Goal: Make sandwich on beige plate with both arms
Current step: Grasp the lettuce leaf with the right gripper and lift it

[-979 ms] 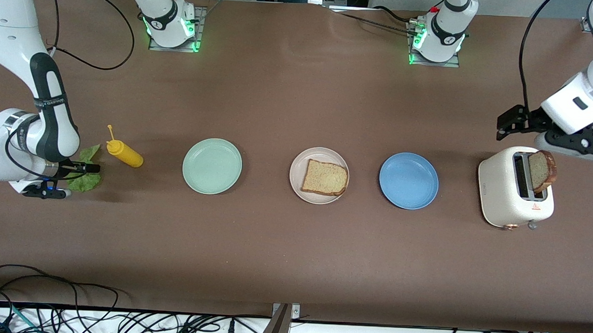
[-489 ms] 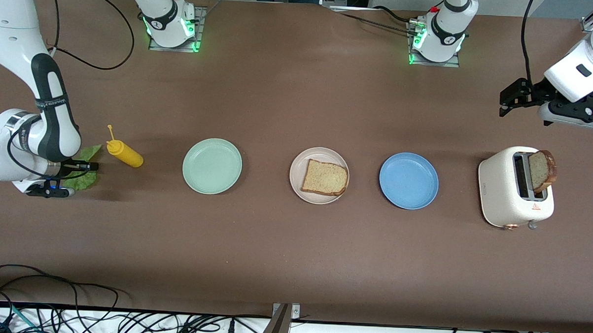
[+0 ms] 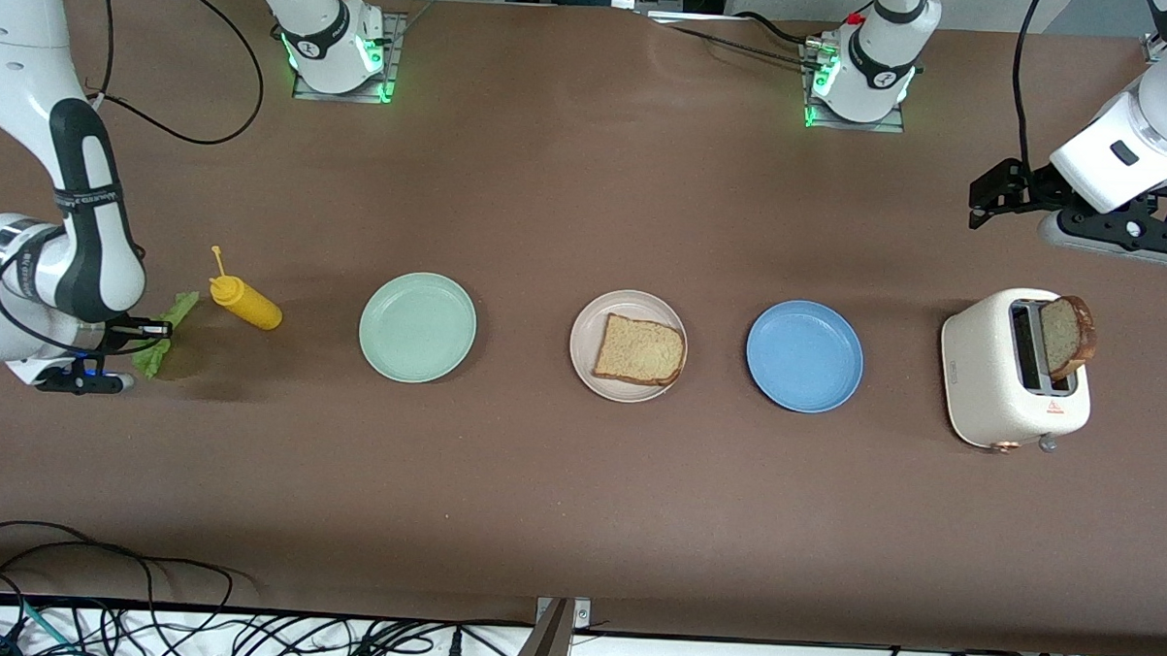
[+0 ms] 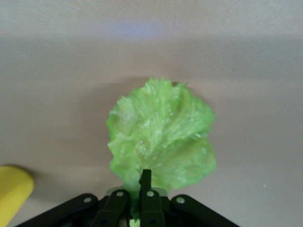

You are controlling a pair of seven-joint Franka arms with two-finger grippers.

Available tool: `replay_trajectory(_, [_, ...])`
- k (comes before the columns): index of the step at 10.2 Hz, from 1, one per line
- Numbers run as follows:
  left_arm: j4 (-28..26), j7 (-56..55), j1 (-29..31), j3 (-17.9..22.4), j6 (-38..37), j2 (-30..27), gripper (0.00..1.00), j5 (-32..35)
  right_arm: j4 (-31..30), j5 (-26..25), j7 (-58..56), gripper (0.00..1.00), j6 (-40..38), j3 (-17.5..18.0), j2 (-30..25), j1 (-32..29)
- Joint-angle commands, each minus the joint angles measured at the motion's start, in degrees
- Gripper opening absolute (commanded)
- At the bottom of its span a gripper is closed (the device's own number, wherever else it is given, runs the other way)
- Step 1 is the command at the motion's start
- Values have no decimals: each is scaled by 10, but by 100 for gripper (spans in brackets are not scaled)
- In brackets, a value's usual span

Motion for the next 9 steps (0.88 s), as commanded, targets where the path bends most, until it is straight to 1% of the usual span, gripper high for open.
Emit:
replay_trajectory(1, [17,-9,-5,-8,-14,6,100,-1,74,-1,-10,0,-111,2,-28,6])
replay_trajectory(3, [17,-9,-5,-14,-14,6,100,-1,174,-17,-5,0,-232,3,-32,29])
replay_trajectory(4, [24,-9,-5,-22,-14,6,100,0,220,-14,1,0,-277,2,-32,43])
replay_trajectory(5, [24,-9,-5,-22,-14,6,100,-1,254,-6,22,0,-298,6,-32,60])
replay_trajectory(7, [24,-9,-5,-23,-14,6,100,0,306,-3,57,0,-299,11,-32,130])
replay_trajectory(9, [24,-7,-4,-23,-14,6,100,0,321,-2,106,0,-279,13,-32,208])
